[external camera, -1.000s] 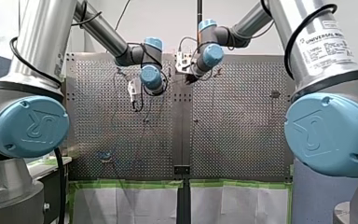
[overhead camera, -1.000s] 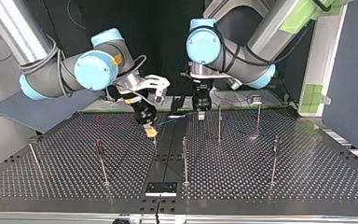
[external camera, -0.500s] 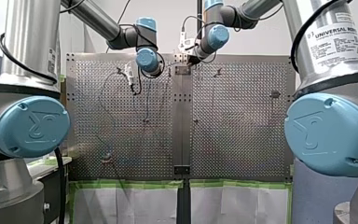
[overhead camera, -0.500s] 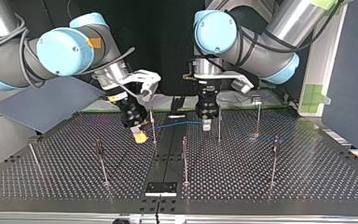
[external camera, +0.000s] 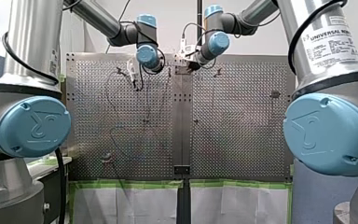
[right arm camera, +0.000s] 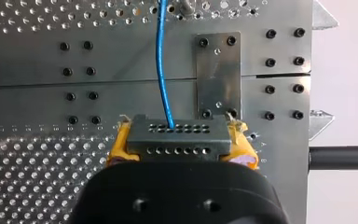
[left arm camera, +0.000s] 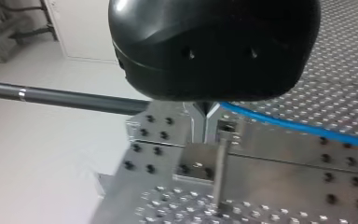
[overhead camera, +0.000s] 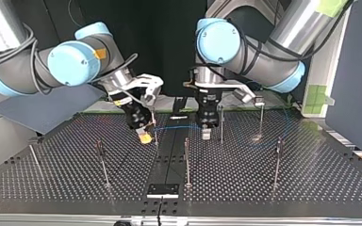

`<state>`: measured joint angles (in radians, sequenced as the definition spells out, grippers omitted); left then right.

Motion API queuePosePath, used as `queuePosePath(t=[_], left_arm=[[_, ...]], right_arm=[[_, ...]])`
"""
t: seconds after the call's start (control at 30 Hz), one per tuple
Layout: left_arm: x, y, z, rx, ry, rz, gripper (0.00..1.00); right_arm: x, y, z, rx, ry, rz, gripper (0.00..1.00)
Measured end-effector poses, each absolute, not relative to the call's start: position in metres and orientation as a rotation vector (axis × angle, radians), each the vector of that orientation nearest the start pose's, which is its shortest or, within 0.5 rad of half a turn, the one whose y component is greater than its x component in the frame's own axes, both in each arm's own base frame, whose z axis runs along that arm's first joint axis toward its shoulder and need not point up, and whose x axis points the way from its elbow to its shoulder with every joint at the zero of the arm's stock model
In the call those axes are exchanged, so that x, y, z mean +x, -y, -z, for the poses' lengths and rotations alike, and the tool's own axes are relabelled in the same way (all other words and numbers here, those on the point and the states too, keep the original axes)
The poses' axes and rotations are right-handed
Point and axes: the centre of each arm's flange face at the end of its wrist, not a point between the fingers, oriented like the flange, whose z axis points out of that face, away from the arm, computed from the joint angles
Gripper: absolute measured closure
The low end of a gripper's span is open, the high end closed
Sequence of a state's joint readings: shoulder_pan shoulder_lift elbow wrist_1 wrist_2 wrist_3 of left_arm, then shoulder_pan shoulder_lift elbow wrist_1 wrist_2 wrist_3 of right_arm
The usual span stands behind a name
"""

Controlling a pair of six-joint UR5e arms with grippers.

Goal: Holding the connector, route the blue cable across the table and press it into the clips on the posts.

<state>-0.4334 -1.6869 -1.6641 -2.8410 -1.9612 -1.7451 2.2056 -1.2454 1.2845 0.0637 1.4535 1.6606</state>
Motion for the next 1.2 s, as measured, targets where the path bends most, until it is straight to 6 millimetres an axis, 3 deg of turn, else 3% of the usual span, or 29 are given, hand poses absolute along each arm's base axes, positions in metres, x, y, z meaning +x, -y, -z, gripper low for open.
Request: queuePosePath(t=[0.2,0.5,0.87,1.2], left_arm=[[0.455,0.31,-0.397,-0.121,-1.498,0.185,1.0],[0.476,0.295,-0.394,-0.117,-1.485,0.19,1.0],[0.494,0.294,-0.4,-0.093,-1.458,0.228,1.0],[0.516,0.292,-0.388,-0.103,-1.454,0.225,1.0]], right_arm=[[0.478,0.419,-0.439,-2.464,-1.216,2.334,1.0],[0.48,0.43,-0.427,-2.463,-1.194,2.312,1.0],[0.491,0.443,-0.428,-2.436,-1.181,2.328,1.0],[0.488,0.463,-0.418,-2.429,-1.213,2.321,1.0]])
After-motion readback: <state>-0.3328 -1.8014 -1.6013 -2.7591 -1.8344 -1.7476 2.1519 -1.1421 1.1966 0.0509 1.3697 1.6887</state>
